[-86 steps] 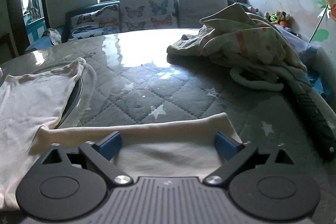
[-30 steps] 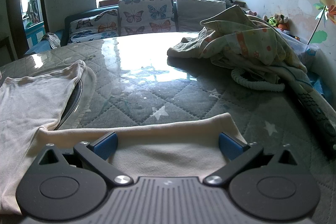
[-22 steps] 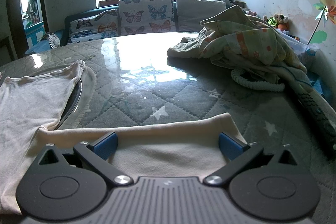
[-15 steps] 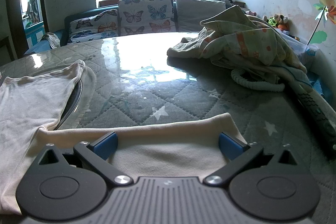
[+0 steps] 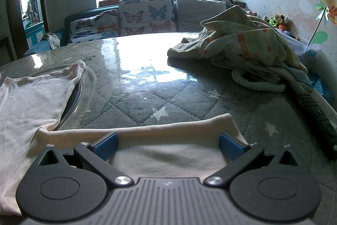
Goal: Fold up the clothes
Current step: 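Fold the held sleeve across the sweatshirt body with the left gripper, then release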
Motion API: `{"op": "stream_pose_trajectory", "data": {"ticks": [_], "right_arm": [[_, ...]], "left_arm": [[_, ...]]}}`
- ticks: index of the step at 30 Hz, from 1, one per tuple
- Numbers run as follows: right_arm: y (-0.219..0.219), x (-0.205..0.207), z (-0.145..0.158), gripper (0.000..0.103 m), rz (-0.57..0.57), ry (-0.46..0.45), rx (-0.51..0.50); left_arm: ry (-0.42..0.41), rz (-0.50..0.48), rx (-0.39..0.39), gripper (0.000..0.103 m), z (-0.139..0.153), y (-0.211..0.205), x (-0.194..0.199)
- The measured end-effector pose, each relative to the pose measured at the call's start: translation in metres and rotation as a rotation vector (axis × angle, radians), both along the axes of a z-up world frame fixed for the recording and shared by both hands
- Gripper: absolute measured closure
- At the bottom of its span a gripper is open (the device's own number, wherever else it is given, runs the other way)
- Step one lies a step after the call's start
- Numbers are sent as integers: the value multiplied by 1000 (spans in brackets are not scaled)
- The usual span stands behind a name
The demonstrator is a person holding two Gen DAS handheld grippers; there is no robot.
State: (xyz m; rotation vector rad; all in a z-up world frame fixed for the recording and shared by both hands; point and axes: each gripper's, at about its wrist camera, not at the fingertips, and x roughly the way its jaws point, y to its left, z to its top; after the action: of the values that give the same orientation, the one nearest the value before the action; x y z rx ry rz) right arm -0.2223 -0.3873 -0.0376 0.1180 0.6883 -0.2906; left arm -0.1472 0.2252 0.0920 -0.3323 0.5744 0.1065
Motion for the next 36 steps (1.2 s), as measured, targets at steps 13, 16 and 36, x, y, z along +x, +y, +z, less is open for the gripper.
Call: {"op": "stream_pose_trajectory", "data": {"ticks": [13,16,36], "right_arm": [[0,0,0,0,0,0,1],[0,0,0,0,0,1,0],[0,1,-1,0,-2,1,-1]], "left_arm": [[240,101,86,91,-60,33,-9],[262,129,142,89,-57,32,-11],[197,-303,113,73,-53,-107,4]]}}
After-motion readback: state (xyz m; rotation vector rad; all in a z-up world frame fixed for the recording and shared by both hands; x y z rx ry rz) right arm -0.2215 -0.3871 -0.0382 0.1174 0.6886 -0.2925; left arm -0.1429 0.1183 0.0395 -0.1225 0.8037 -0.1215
